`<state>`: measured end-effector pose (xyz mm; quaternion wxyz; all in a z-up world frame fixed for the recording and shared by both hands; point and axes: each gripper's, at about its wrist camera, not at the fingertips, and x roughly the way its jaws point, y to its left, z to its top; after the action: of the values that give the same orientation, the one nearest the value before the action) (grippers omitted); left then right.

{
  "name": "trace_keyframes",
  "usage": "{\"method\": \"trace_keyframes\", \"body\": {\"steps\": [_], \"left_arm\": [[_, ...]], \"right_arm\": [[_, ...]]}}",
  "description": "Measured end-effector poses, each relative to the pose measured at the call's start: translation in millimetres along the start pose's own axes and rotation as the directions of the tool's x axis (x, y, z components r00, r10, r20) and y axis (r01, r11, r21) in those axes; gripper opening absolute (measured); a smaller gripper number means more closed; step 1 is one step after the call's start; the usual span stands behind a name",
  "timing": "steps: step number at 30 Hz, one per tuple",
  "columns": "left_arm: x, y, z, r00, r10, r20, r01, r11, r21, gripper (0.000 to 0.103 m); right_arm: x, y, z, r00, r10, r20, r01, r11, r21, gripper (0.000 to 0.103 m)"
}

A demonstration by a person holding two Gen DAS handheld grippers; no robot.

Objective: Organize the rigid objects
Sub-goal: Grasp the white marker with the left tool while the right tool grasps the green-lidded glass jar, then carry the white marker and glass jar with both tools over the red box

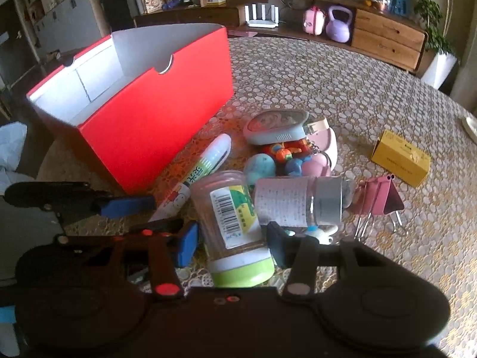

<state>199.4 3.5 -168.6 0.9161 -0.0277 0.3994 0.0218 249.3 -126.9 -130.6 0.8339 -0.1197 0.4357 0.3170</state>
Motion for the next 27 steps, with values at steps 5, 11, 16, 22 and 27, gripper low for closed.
{"method": "trace_keyframes", "body": {"steps": [5,11,16,22,27], "left_arm": [[8.1,-3.4,6.4,1.0,0.009,0.005,-0.01,0.999,0.035,0.025],[8.7,-1.3,7.4,1.0,-0.01,0.007,0.01,0.999,0.045,0.018],[6.0,2.7,8.5,1.0,-0.023,-0.007,0.023,0.999,0.023,0.017],[-9.1,8.6,9.6,0.999,-0.049,0.003,0.049,0.999,-0.009,0.017],[-24.8,11.7,10.8,0.996,-0.085,0.007,0.086,0.996,-0.028,0.017]], "right_arm": [[0.8,-7.6,0.1,1.0,0.026,-0.003,-0.025,0.995,0.094,0.049],[-2.7,-8.1,-1.8,1.0,0.022,-0.002,-0.022,0.99,0.142,0.047],[-14.7,-5.2,-3.5,1.0,-0.004,0.009,0.003,0.986,0.167,0.045],[-33.9,-4.3,-6.1,0.999,-0.028,0.028,0.021,0.978,0.207,0.045],[-52.9,3.9,-5.8,0.997,-0.061,0.036,0.052,0.975,0.217,0.045]]}}
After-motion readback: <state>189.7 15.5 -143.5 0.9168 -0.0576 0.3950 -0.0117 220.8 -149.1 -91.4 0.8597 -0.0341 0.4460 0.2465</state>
